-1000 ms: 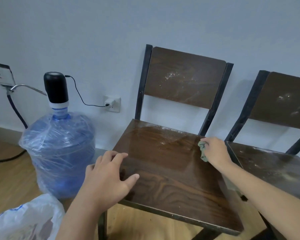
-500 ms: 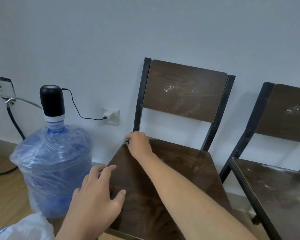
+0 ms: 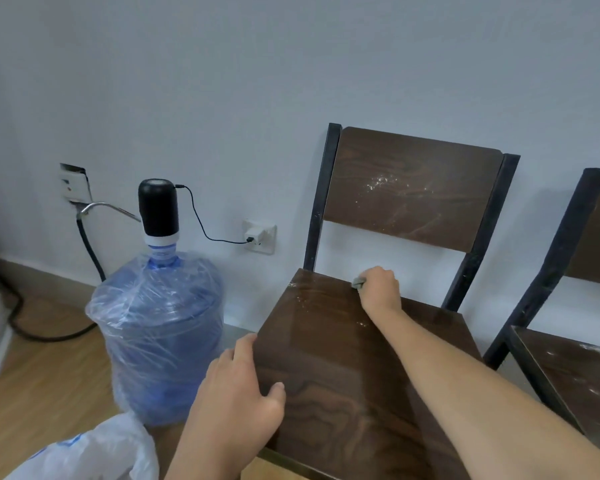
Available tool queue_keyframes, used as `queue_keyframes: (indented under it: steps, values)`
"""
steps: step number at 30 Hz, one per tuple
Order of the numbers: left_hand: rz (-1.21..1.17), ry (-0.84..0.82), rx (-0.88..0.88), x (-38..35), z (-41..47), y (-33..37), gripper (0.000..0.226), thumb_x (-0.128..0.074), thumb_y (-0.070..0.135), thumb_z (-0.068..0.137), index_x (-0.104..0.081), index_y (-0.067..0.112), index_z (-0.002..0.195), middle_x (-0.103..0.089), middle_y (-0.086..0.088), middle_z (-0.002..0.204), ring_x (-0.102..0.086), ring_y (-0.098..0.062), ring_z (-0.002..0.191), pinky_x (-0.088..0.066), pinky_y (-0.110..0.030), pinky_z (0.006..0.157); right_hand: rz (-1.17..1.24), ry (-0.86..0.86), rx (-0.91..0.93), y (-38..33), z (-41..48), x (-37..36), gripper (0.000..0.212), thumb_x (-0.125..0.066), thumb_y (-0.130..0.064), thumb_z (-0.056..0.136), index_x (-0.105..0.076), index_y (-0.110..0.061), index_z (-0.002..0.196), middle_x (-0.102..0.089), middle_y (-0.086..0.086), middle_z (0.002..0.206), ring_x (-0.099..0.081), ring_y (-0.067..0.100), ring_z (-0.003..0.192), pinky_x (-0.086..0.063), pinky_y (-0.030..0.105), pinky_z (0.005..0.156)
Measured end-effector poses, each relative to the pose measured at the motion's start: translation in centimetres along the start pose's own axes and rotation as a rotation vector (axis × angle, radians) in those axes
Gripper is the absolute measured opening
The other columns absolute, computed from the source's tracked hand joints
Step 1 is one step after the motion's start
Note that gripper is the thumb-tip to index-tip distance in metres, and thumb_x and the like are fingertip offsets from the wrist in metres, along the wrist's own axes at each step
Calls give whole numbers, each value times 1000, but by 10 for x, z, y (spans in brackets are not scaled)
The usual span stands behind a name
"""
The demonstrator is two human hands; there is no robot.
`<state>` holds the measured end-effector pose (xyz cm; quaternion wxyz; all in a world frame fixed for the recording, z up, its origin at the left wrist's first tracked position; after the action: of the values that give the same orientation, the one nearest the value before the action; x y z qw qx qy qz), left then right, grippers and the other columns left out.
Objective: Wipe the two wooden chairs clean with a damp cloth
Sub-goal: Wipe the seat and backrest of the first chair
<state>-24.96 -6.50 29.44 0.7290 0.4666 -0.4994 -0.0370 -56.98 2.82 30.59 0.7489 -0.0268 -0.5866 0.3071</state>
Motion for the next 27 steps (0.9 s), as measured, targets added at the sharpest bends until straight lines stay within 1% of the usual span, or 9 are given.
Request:
queue_keyframes:
  steps: [3, 5, 10, 12, 14, 18, 20, 23, 27]
  values:
    - [-38, 12, -10, 1, 1, -5, 65, -65, 42, 83, -38, 37, 142, -59, 19, 123, -53, -7, 116, -49, -32, 102, 137, -69, 138, -64, -3, -34, 24, -64, -3, 93, -76, -12, 110, -72, 12, 110, -67, 28, 101, -56, 35, 93]
    - [-55, 10, -23, 1, 1, -7, 63, -65, 38, 87, -38, 35, 143, -51, 25, 119, -49, -3, 113, -45, -24, 101, 178, -105, 181, -89, -4, -44, 26, -63, -1, 93, -75, -11, 114, -71, 13, 117, -65, 29, 109, -50, 36, 101]
    - [-96, -14, -33, 6, 0, -15, 66, -67, 31, 90, -36, 34, 148, -44, 22, 117, -43, -1, 110, -38, -18, 92, 222, -197, 294, -103, -11, -47, 32, -52, 2, 97, -76, -12, 113, -70, 11, 121, -62, 27, 117, -44, 36, 111]
    - [-102, -44, -32, 8, 1, -17, 69, -66, 28, 91, -34, 34, 151, -44, 19, 123, -43, -2, 115, -38, -18, 95, 239, -264, 344, -101, -22, -46, 35, -50, 2, 97, -77, -15, 112, -72, 7, 120, -64, 21, 111, -47, 34, 108]
    - [-102, -69, -34, 11, 1, -19, 72, -65, 24, 91, -30, 32, 154, -47, 13, 140, -44, -8, 130, -38, -22, 103, 272, -332, 378, -98, -42, -38, 35, -51, 0, 98, -78, -19, 110, -73, 3, 116, -63, 9, 97, -52, 25, 96]
    - [-119, -102, -54, 19, -4, -18, 77, -63, 14, 89, -29, 29, 156, -41, 6, 155, -37, -13, 144, -35, -25, 108, 296, -427, 497, -102, -98, -16, 36, -56, -4, 97, -79, -30, 108, -69, -12, 108, -58, -4, 94, -43, 14, 90]
    - [-115, -130, -80, 23, -7, -17, 79, -64, 14, 85, -31, 30, 155, -41, 6, 153, -38, -13, 142, -35, -23, 104, 307, -507, 558, -101, -134, -4, 38, -59, -4, 95, -78, -35, 107, -69, -15, 103, -60, -3, 92, -46, 18, 88]
    - [-156, -175, -95, 29, -9, -16, 75, -66, 14, 84, -38, 32, 151, -44, 9, 145, -45, -7, 127, -36, -13, 86, 348, -634, 651, -92, -194, 18, 46, -59, 1, 92, -77, -39, 106, -71, -15, 107, -65, 5, 105, -50, 25, 97]
    - [-172, -154, -91, 43, -13, -21, 81, -62, 26, 70, -44, 32, 149, -46, 7, 145, -46, -12, 132, -40, -28, 100, 382, -770, 730, -68, -253, 55, 43, -61, 6, 90, -80, -29, 105, -73, -18, 109, -66, 6, 106, -54, 23, 91]
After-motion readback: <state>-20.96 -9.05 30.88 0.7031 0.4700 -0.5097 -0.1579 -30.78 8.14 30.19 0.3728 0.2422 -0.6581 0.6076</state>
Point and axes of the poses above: each hand's wrist, its own z-axis towards the middle knuckle, its own x-axis out of the back of the hand, y = z × x, the point moved 6 cm from there along z, towards the middle knuckle
